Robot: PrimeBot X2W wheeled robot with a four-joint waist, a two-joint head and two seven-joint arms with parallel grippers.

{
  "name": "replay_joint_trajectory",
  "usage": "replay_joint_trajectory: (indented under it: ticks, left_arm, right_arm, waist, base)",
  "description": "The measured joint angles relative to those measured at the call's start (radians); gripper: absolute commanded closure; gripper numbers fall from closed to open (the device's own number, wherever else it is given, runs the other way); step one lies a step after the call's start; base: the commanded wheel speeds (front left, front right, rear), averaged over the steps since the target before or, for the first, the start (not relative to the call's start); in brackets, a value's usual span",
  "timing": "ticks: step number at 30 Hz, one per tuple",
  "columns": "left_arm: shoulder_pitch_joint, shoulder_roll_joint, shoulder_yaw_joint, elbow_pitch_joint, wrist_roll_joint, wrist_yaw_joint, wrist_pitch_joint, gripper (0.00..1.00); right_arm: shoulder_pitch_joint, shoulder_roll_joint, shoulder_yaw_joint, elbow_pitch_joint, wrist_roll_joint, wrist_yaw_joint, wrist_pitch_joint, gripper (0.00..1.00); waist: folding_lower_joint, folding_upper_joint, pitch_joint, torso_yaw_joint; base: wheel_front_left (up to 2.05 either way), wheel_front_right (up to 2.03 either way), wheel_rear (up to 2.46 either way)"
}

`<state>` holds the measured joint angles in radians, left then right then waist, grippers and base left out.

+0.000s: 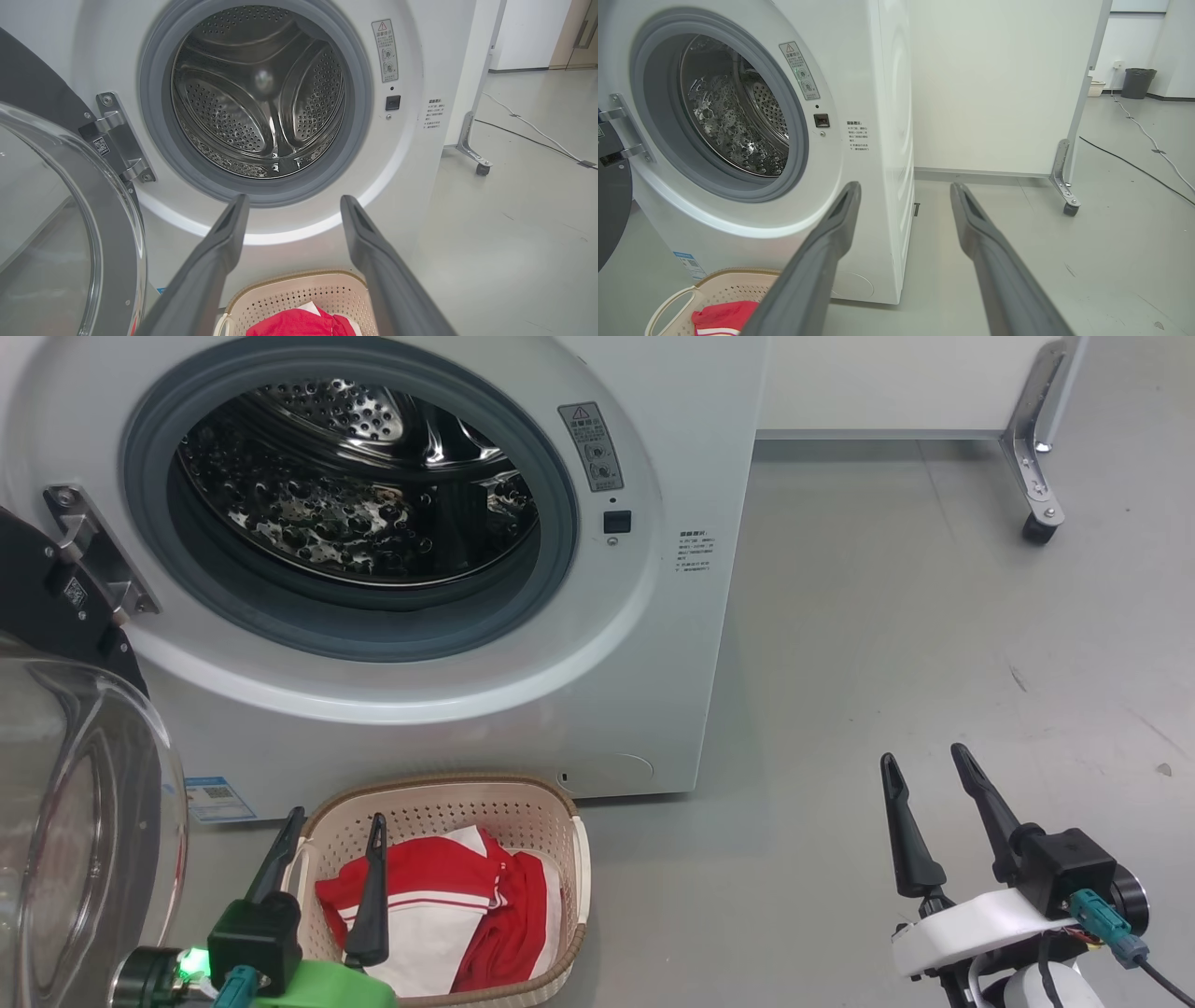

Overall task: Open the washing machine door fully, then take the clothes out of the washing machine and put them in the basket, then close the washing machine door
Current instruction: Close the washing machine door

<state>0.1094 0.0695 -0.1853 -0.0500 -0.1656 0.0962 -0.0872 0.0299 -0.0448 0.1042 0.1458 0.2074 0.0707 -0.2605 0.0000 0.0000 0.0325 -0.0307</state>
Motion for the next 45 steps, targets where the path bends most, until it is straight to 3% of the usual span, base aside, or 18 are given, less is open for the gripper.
replay_joint_trajectory:
  ticks: [45]
  left_arm:
    - [0.034,0.002,-0.008,-0.069,0.001,0.004,0.043,0.0]
  right_arm:
    - [0.0,0.001,-0.006,-0.001,0.0,0.007,0.0,0.0]
  waist:
    - [0.0,0.0,0.004,0.0]
  base:
    - [-0.62,0.62,0.0]
